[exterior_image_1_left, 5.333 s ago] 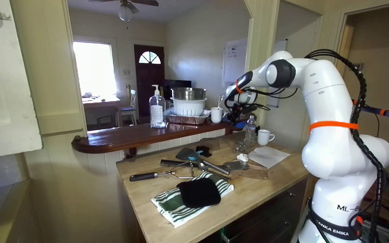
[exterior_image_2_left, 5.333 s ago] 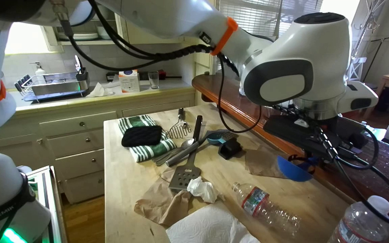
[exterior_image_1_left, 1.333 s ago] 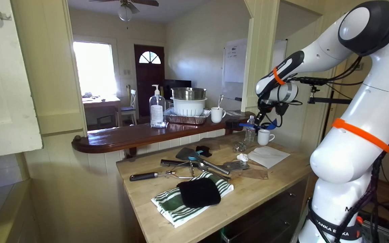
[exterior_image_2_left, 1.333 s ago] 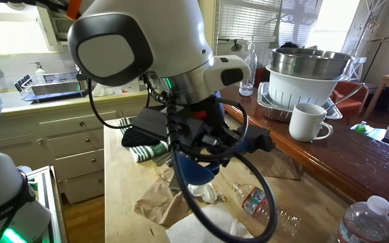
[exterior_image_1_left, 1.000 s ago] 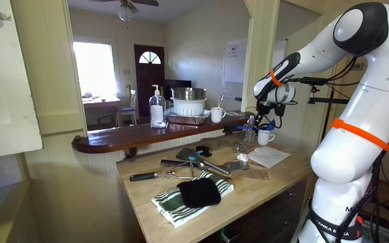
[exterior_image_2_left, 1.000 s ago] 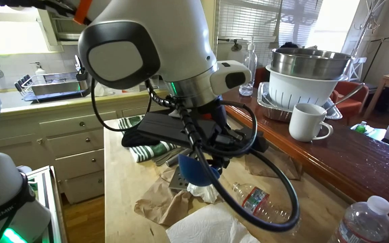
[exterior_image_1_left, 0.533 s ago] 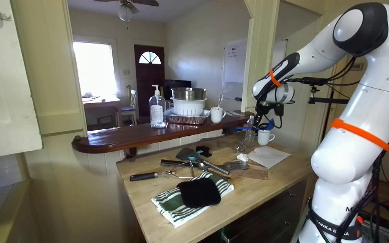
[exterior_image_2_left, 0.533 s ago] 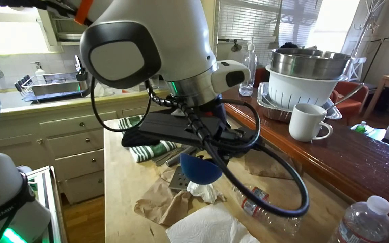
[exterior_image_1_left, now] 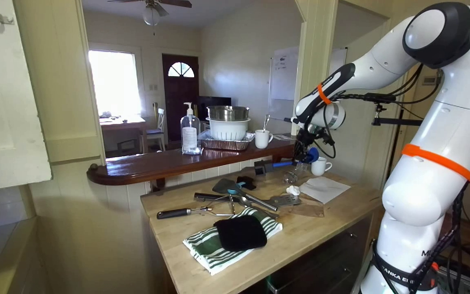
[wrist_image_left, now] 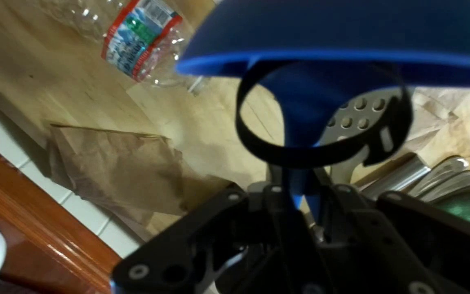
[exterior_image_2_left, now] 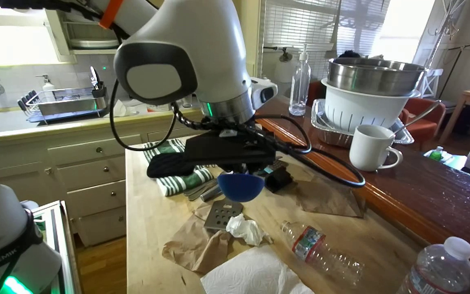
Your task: Move the spatula closer
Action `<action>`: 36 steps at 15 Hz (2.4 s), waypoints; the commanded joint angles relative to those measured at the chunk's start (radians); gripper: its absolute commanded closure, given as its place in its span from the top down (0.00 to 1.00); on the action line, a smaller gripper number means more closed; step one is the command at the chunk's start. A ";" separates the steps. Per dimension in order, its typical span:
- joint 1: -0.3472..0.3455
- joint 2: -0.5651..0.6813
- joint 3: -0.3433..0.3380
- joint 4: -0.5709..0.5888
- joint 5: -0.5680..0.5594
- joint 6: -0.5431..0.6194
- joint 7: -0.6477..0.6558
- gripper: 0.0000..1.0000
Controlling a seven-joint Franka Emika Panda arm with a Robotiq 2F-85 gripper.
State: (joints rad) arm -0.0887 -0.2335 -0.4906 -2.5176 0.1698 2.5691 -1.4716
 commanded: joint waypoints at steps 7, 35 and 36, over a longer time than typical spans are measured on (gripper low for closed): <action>0.154 -0.064 -0.354 -0.125 0.109 -0.064 -0.490 0.17; -0.047 0.477 -0.538 0.132 0.347 -0.430 -1.310 0.04; -0.067 0.510 -0.515 0.151 0.357 -0.432 -1.314 0.04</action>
State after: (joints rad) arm -0.1082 0.1342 -1.0459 -2.4492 0.4734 2.1913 -2.7111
